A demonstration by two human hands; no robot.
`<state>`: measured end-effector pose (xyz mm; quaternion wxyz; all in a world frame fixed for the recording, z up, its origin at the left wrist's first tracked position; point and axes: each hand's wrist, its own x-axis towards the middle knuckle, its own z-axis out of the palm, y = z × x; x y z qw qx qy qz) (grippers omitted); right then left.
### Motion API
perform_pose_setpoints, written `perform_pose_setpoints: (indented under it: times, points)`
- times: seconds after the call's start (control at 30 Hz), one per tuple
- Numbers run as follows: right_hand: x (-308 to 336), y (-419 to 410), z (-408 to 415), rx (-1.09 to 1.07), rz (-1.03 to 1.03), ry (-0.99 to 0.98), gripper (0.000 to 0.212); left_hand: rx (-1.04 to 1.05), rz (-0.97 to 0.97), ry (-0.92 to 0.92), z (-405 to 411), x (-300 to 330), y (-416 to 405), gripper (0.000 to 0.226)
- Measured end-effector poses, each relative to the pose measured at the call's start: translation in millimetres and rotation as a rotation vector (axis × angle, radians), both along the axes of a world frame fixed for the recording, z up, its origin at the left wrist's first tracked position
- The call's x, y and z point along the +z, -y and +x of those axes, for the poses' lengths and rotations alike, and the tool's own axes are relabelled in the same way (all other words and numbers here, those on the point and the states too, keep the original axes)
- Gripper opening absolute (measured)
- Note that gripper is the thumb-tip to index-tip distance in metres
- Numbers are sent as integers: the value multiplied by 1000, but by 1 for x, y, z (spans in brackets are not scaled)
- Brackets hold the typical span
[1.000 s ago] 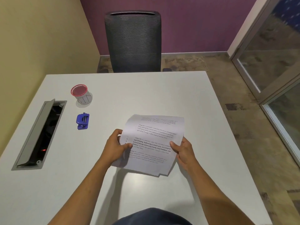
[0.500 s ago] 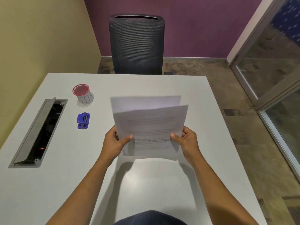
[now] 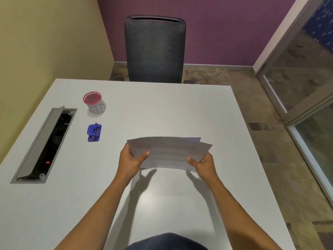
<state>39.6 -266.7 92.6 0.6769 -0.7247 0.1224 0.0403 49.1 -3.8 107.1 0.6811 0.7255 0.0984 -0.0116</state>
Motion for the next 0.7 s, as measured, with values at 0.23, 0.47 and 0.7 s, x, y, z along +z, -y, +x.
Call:
perform_pose_setpoints:
  times: [0.23, 0.47, 0.7]
  points:
    - [-11, -10, -10, -11, -36, -54, 30, -13, 54, -60, -10, -15, 8, 28]
    - [-1, -12, -3, -52, 36, 0, 30, 0, 11, 13, -5, -4, 15, 30]
    - [-14, -18, -12, 50, -31, -94, 39, -45, 2, -70, -17, -17, 17, 39]
